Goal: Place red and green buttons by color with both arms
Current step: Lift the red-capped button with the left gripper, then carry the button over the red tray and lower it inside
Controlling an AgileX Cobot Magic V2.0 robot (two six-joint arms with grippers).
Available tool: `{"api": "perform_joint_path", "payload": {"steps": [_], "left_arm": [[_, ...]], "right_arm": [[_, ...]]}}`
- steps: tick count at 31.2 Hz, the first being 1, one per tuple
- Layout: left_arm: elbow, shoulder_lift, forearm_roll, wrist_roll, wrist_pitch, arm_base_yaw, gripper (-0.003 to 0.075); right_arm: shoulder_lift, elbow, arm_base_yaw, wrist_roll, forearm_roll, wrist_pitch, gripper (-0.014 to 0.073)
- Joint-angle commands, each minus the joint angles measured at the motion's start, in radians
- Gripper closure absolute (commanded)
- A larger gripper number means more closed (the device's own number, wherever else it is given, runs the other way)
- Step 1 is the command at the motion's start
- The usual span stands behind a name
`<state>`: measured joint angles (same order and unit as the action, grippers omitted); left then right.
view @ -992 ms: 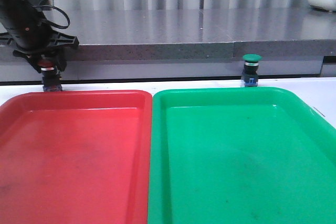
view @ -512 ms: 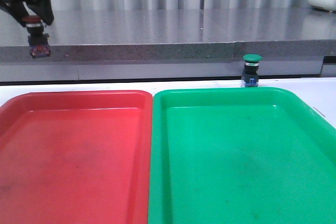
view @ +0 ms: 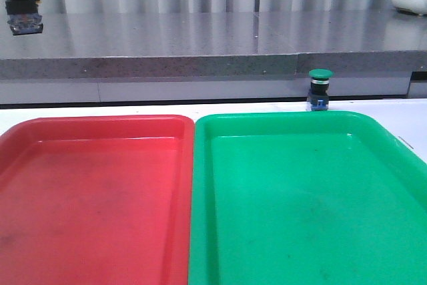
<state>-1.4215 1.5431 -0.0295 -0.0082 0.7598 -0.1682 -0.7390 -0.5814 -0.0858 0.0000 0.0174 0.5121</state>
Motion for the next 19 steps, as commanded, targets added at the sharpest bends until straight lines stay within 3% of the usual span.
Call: {"api": "perform_joint_path", "payload": {"steps": [1,19], "left_arm": [[0.063,-0.103,-0.018,0.002,-0.061,-0.044,0.0388],[0.454,-0.189,-0.117,0.002,-0.291,-0.189,0.0389]], "right_arm": [[0.0,-0.031,0.003,-0.01,0.013,-0.066,0.0004],[0.0,-0.031,0.003,-0.01,0.013,-0.066,0.0004]]}}
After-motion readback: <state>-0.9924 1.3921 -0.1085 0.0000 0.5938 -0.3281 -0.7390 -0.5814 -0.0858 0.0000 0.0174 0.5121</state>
